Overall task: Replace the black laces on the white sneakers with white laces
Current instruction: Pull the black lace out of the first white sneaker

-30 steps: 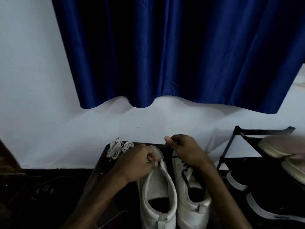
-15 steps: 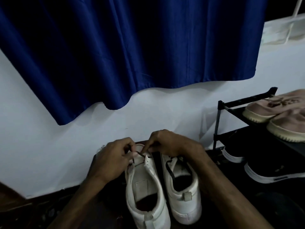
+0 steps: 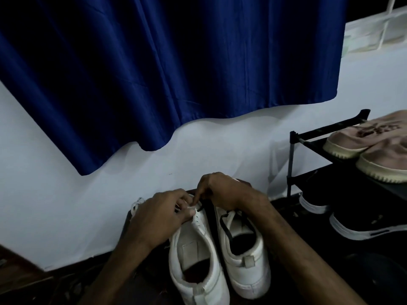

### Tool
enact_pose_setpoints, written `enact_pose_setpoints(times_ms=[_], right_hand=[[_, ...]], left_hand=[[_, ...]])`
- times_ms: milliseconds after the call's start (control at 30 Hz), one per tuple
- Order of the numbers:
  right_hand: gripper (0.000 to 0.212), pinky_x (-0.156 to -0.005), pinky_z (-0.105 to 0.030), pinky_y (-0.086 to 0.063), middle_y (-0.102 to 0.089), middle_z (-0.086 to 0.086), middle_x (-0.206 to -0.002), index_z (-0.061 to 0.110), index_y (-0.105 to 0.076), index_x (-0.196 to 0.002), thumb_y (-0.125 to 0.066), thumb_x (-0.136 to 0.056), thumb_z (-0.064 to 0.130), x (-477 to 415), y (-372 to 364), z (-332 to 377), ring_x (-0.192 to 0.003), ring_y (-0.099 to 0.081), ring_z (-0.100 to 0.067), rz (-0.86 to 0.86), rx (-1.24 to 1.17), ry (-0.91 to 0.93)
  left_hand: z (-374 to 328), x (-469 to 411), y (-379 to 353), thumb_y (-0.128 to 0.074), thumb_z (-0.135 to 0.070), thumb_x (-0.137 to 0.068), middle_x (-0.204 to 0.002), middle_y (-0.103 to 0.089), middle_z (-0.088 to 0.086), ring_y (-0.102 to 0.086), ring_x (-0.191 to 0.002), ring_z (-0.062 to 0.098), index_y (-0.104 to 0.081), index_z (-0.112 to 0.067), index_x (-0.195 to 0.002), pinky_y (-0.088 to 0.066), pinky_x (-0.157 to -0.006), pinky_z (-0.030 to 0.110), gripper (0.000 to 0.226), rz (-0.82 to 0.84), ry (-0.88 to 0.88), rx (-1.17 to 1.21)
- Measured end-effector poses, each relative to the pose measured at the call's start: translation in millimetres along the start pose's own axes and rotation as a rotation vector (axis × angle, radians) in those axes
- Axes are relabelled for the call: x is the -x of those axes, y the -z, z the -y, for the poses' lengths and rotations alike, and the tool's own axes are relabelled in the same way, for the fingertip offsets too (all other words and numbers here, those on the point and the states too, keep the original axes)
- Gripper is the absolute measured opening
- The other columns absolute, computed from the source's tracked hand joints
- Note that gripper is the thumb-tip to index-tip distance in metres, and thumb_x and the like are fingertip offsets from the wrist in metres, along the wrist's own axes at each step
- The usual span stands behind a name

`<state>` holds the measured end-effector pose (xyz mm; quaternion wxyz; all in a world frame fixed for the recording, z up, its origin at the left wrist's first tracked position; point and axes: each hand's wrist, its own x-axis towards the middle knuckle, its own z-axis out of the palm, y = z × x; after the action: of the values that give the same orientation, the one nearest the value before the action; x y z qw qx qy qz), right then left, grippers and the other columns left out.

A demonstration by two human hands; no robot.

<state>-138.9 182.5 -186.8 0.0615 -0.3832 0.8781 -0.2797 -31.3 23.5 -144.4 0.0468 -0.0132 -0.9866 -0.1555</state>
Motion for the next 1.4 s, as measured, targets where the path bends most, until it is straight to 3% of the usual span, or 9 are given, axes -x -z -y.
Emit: enact_pose_setpoints(times_ms=[333, 533, 633, 767, 867, 967, 1133, 1267, 1400], right_hand=[[0.044, -0.079, -0.038, -0.056, -0.069, 0.010, -0.094, 0.044, -0.073, -0.090, -0.061, -0.079, 0.003, -7, -6, -11, -0.086, -0.064, -0.011, -0.013, -0.049, -0.002], [0.036, -0.082, -0.038, -0.055, -0.070, 0.010, -0.098, 0.043, -0.074, -0.089, -0.059, -0.087, 0.011, 0, -2, -12, -0.090, -0.065, -0.012, -0.004, -0.076, -0.033], [0.039, -0.083, -0.037, -0.055, -0.068, 0.012, -0.099, 0.049, -0.071, -0.085, -0.058, -0.087, 0.011, 0, -2, -9, -0.090, -0.064, -0.012, -0.006, -0.082, -0.044], [0.047, -0.083, -0.036, -0.055, -0.068, 0.013, -0.099, 0.053, -0.067, -0.084, -0.057, -0.086, 0.008, -1, -1, -11, -0.089, -0.064, -0.011, -0.018, -0.088, -0.048], [0.048, -0.083, -0.037, -0.055, -0.068, 0.012, -0.100, 0.046, -0.072, -0.090, -0.055, -0.084, 0.002, -1, -3, -10, -0.091, -0.063, -0.012, -0.005, -0.069, -0.046], [0.050, -0.083, -0.038, -0.054, -0.067, 0.010, -0.103, 0.046, -0.072, -0.092, -0.051, -0.082, 0.002, -1, -4, -9, -0.092, -0.063, -0.014, 0.017, -0.044, -0.044], [0.061, -0.085, -0.037, -0.054, -0.064, 0.012, -0.107, 0.053, -0.068, -0.091, -0.044, -0.075, 0.000, -1, 1, -7, -0.094, -0.062, -0.013, 0.044, -0.035, -0.063], [0.069, -0.087, -0.036, -0.053, -0.060, 0.009, -0.115, 0.061, -0.064, -0.095, -0.042, -0.075, -0.001, 1, 3, -3, -0.100, -0.060, -0.016, 0.094, 0.005, -0.068], [0.064, -0.091, -0.034, -0.050, -0.059, 0.012, -0.118, 0.056, -0.067, -0.098, -0.044, -0.080, -0.001, 4, 6, 2, -0.107, -0.057, -0.014, 0.099, 0.019, -0.061]], left_hand=[[8, -8, -8, -0.063, -0.042, -0.086, -0.094, -0.059, -0.019, -0.055, -0.080, -0.002, -0.062, -0.032, -0.085, -0.035, -0.066, 0.012, 0.010, 0.001, -0.026, -0.169], [52, 0, 31, -0.059, -0.033, -0.093, -0.095, -0.059, -0.016, -0.056, -0.076, 0.011, -0.057, -0.031, -0.082, -0.043, -0.075, 0.034, 0.011, -0.338, 0.263, -0.044], [62, 10, 31, -0.061, -0.025, -0.091, -0.100, -0.063, -0.009, -0.058, -0.086, 0.017, -0.057, -0.032, -0.079, -0.047, -0.078, 0.037, 0.015, -0.258, 0.318, -0.141], [22, 6, 22, -0.065, -0.035, -0.090, -0.098, -0.062, -0.024, -0.058, -0.082, -0.002, -0.060, -0.042, -0.102, -0.048, -0.078, 0.030, 0.015, -0.126, 0.067, 0.009], [1, -3, 7, -0.074, -0.044, -0.079, -0.090, -0.062, -0.029, -0.053, -0.078, -0.012, -0.063, -0.045, -0.095, -0.037, -0.067, 0.008, 0.019, 0.077, -0.003, -0.032], [0, -5, -3, -0.071, -0.039, -0.078, -0.081, -0.064, -0.025, -0.051, -0.067, -0.011, -0.064, -0.037, -0.082, -0.033, -0.057, 0.005, 0.009, 0.013, 0.015, -0.088], [6, -1, 1, -0.060, -0.040, -0.090, -0.093, -0.063, -0.016, -0.055, -0.092, 0.004, -0.063, -0.031, -0.090, -0.040, -0.075, 0.025, 0.010, -0.133, -0.027, -0.230], [32, 7, 21, -0.062, -0.033, -0.091, -0.086, -0.062, -0.016, -0.056, -0.080, 0.010, -0.061, -0.030, -0.083, -0.043, -0.069, 0.030, 0.008, -0.381, 0.153, -0.139], [42, 11, 12, -0.063, -0.035, -0.090, -0.098, -0.063, -0.016, -0.060, -0.092, 0.013, -0.059, -0.035, -0.089, -0.047, -0.077, 0.033, 0.005, -0.212, 0.218, -0.121]])
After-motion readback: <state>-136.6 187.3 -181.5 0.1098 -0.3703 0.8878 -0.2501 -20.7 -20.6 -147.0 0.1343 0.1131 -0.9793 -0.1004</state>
